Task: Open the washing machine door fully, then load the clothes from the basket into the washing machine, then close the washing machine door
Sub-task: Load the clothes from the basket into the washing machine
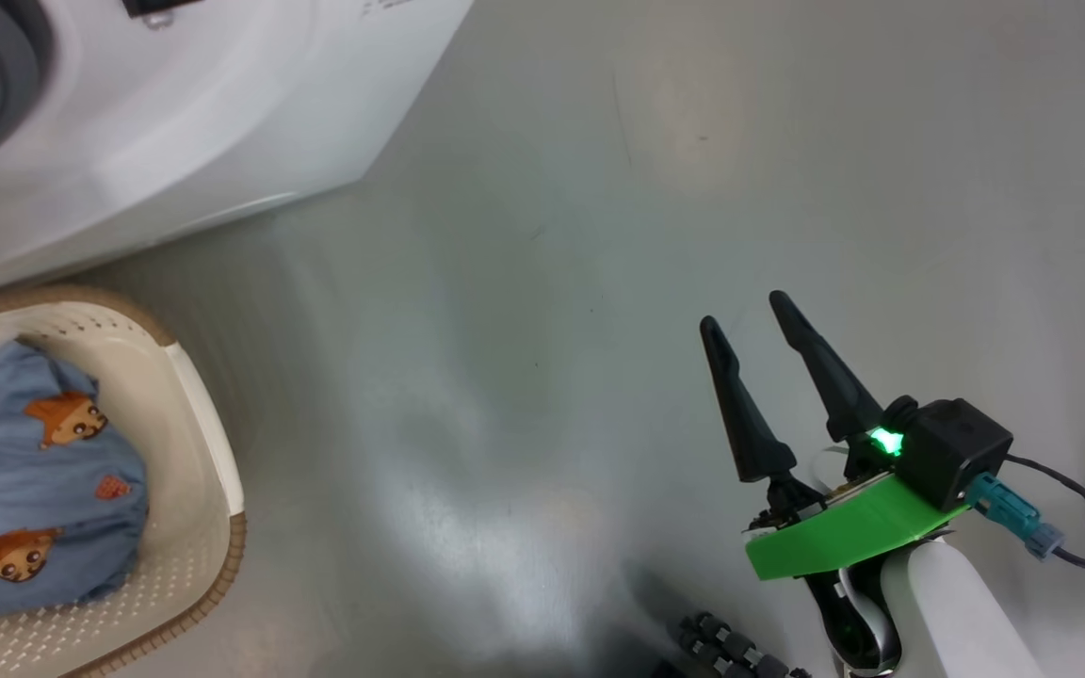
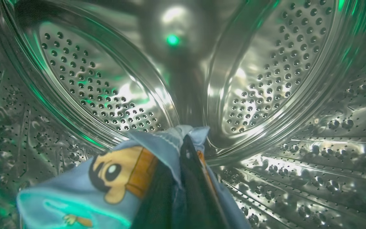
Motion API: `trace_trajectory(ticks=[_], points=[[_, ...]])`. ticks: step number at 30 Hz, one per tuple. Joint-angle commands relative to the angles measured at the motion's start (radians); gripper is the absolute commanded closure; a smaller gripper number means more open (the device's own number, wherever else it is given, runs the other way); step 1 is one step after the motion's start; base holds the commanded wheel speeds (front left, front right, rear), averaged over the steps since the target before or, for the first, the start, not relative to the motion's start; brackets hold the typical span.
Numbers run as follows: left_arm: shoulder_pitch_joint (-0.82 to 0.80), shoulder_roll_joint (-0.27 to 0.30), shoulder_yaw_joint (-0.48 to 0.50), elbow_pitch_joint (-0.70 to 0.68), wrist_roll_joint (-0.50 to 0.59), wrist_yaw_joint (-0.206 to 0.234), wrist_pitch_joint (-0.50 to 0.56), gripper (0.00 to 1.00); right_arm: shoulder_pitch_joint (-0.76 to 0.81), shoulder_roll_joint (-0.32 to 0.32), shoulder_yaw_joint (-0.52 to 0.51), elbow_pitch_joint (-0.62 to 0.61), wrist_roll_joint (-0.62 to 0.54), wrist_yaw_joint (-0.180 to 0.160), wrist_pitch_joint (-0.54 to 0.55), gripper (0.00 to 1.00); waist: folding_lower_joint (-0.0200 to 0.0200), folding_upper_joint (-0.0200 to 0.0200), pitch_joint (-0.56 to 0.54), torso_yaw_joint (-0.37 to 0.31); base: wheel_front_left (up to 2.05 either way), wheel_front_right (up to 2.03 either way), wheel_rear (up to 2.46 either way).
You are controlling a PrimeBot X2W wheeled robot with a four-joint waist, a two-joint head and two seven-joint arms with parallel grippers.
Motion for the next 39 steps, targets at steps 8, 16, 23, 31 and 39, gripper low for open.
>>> trace_trajectory(ticks=[8, 16, 23, 31, 39], points=[[-0.092, 0.054, -0.002, -0.031, 0.044, 0.016, -0.006, 1.0, 0.01, -0.005, 0.027, -0.017, 0.013, 0.002, -0.007, 0.0, 0.0, 0.0, 0.022, 0.001, 0.0, 0.0, 0.0], [-0.095, 0.05, -0.024, 0.142, 0.062, 0.044, 0.006, 1.0, 0.023, -0.005, 0.039, -0.01, 0.013, 0.002, -0.007, 0.0, 0.0, 0.0, 0.005, 0.009, 0.0, 0.0, 0.0], [-0.138, 0.032, -0.046, 0.272, 0.065, 0.065, 0.083, 0.73, 0.037, -0.005, 0.042, -0.003, 0.017, 0.002, -0.007, 0.0, 0.0, 0.0, -0.017, 0.028, 0.0, 0.0, 0.0], [-0.154, 0.003, -0.048, 0.342, 0.048, 0.096, 0.073, 0.0, 0.032, -0.005, 0.024, -0.003, 0.007, 0.002, -0.007, 0.0, 0.0, 0.0, -0.037, 0.049, 0.0, 0.0, 0.0], [-0.145, -0.06, -0.048, 0.366, 0.025, 0.127, 0.024, 0.0, 0.034, -0.005, 0.001, -0.003, -0.005, 0.002, -0.007, 0.0, 0.0, 0.0, -0.052, 0.102, 0.0, 0.0, 0.0]])
